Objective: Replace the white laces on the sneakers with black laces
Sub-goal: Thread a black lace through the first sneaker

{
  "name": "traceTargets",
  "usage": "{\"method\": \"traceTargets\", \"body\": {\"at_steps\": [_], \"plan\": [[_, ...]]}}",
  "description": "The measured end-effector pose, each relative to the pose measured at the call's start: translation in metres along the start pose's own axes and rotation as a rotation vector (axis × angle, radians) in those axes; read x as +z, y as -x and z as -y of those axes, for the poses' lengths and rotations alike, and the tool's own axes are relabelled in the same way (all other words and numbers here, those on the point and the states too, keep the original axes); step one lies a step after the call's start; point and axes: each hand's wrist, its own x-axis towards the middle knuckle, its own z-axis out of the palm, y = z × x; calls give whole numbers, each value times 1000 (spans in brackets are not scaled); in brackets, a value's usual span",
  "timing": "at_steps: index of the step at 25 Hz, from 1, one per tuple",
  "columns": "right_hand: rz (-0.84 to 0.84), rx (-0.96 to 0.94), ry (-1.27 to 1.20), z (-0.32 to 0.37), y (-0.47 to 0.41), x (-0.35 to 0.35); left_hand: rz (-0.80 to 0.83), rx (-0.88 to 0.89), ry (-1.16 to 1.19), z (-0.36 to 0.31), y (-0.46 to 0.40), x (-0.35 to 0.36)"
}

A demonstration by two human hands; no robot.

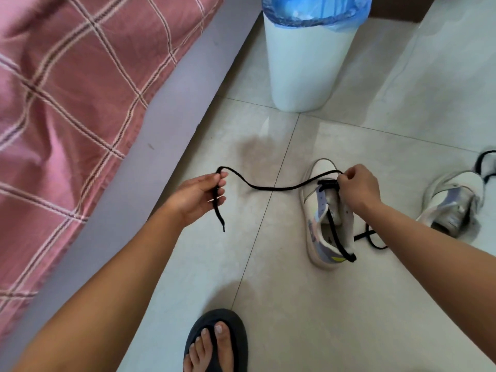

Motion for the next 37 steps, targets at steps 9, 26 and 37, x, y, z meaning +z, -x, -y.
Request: {"method": "traceTargets", "body": {"at_steps": [9, 26, 37], "plan": [[688, 65, -594, 78, 76, 19, 198, -7, -412, 10, 20, 78], [366, -306, 375, 10, 11, -20, 44, -107, 18, 57, -32, 123], [263, -381, 281, -14, 7, -1, -88, 61, -200, 67, -42, 172]]}}
